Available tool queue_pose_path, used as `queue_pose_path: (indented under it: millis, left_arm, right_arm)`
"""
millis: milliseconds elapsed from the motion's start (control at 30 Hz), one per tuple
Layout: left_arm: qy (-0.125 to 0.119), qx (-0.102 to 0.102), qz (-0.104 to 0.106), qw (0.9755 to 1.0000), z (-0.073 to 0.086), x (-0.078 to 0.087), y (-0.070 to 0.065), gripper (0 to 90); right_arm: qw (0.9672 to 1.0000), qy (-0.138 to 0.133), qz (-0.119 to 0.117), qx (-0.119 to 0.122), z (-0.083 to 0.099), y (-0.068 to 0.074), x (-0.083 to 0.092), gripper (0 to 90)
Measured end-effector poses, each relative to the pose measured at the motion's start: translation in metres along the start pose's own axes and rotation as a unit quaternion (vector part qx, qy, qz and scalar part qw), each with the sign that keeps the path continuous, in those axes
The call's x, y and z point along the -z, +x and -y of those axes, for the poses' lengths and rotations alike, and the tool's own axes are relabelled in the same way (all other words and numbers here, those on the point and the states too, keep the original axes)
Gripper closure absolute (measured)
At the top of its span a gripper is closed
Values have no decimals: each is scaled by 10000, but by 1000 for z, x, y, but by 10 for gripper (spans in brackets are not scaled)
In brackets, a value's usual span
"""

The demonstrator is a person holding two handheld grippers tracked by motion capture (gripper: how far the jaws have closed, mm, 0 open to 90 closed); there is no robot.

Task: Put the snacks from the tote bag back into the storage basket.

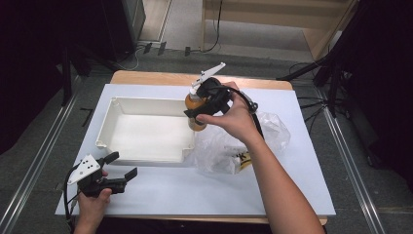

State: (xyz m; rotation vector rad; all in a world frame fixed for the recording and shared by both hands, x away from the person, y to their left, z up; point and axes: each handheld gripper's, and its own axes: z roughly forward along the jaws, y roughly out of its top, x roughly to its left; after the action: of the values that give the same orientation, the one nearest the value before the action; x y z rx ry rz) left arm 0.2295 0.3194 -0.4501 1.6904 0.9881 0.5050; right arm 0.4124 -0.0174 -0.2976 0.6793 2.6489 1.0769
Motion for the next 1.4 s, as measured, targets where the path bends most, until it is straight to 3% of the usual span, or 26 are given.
queue_pose_path:
  millis: [1400]
  left_arm:
    - [-4, -15, -5, 10000, 0, 0, 0, 78]
  right_arm:
    - [9999, 77, -87, 77, -17, 9, -24, 305]
